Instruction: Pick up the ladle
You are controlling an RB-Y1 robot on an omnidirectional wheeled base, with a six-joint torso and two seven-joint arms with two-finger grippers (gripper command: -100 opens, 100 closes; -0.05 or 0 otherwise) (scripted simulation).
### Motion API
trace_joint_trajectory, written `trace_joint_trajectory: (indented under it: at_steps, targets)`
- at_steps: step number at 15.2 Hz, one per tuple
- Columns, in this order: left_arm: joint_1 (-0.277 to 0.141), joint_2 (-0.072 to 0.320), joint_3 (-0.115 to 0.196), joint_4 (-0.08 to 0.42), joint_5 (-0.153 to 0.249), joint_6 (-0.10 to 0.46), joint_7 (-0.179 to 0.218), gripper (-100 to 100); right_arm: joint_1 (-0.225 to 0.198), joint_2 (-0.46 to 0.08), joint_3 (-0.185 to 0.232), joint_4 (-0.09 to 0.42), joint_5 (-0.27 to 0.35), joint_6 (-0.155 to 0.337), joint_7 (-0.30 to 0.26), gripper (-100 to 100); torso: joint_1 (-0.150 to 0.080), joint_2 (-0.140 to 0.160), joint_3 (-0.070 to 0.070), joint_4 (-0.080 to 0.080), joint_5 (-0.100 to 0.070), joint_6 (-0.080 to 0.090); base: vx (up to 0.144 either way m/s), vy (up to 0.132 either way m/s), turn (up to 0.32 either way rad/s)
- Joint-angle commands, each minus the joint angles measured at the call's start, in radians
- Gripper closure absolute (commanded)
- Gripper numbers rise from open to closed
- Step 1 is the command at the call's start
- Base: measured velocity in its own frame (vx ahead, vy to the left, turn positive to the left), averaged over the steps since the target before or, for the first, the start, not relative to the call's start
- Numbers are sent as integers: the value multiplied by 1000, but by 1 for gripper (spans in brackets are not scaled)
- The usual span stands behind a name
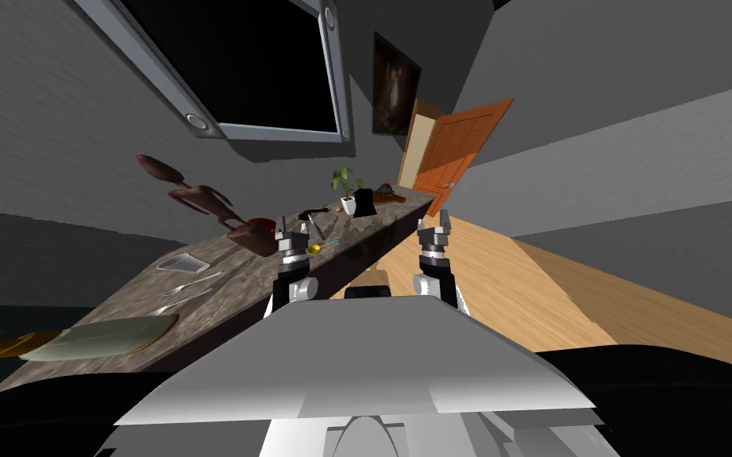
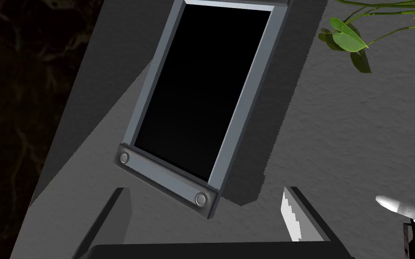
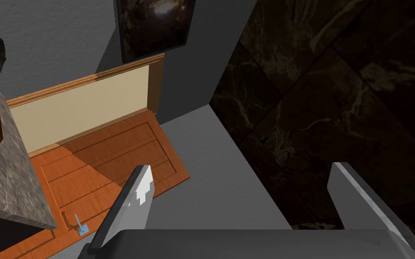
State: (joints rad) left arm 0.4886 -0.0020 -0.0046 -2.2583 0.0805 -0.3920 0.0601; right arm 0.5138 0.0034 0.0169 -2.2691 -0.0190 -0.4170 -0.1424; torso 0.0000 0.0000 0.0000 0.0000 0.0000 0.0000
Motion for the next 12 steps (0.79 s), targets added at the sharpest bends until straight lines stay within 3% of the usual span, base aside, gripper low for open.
trace_joint_trajectory:
  at_steps: [1,7,8,12]
  targets:
    - [1,37,5,2,7,16,5,-100,0,0,0,0,0,0,0,0,0,0,0,0,0,0,2,-6,-19]
    - [9,150,35,14,47,111,33,-100,0,0,0,0,0,0,0,0,-1,0,0,0,0,0,1,-20,-41]
    - [9,150,35,14,47,111,33,-100,0,0,0,0,0,0,0,0,-1,0,0,0,0,0,0,-28,-29]
    - [19,237,71,30,97,208,68,-100,0,0,0,0,0,0,0,0,-2,0,0,0,0,0,5,-36,-65]
